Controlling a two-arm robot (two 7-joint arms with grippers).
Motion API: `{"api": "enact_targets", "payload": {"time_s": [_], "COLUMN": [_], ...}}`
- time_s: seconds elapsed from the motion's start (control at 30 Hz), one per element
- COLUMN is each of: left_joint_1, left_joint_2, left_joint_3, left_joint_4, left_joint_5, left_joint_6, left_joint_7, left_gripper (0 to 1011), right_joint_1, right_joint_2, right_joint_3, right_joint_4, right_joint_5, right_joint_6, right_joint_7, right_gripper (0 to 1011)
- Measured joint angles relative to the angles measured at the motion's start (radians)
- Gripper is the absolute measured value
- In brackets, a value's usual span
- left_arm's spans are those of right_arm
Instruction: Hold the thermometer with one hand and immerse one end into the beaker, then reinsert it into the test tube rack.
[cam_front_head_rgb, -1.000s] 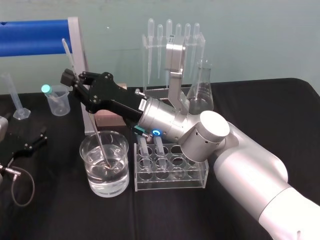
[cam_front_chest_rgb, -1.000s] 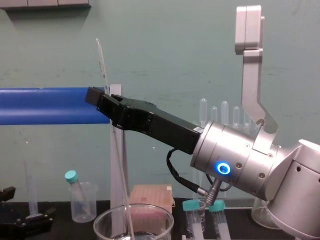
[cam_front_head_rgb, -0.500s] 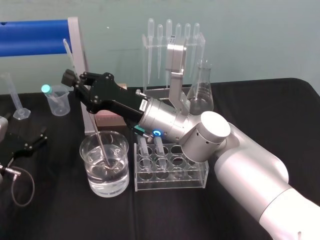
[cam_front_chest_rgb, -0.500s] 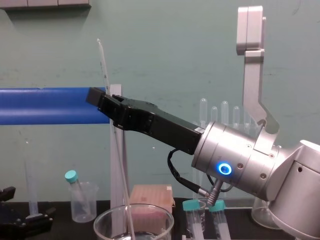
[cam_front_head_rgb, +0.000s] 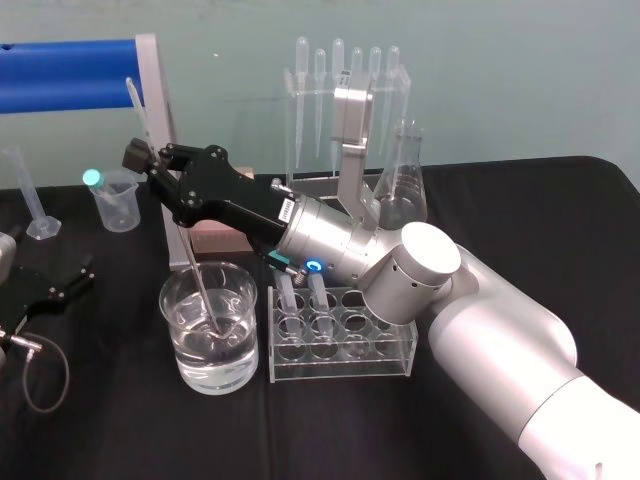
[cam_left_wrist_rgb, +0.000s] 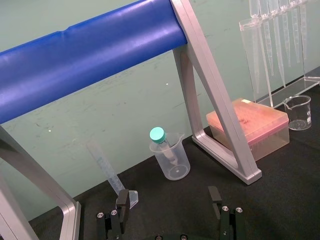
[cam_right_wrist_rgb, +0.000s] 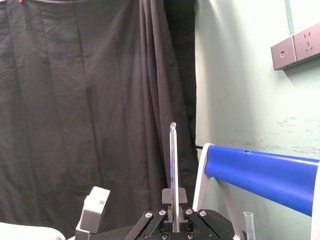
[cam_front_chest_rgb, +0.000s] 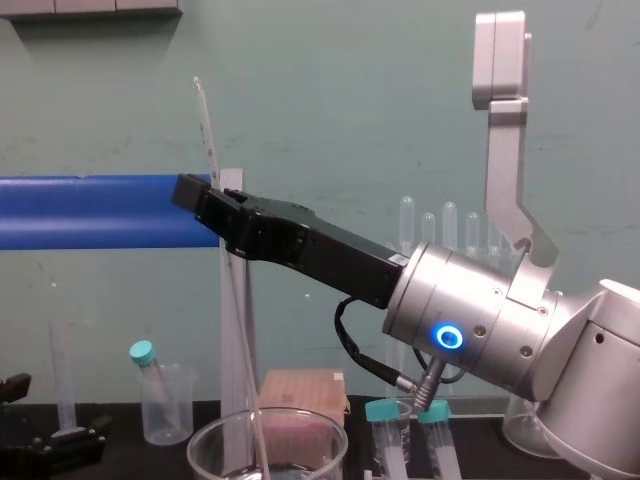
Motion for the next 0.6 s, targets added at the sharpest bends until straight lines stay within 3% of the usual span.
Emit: {"api": "enact_targets", "payload": {"time_s": [0.6], "left_joint_1": [0.000], "left_joint_2": [0.000], "left_joint_3": [0.000], "left_joint_4": [0.000], "left_joint_5": [0.000], "left_joint_6": [0.000], "left_joint_7": [0.000], "left_gripper": [1008], "right_joint_1": [0.000], "right_joint_2": [0.000], "right_joint_3": [0.000], "right_joint_4": [0.000], "right_joint_5": [0.000], "right_joint_6": [-0.001], "right_joint_7": [0.000], "right_gripper": [55]}}
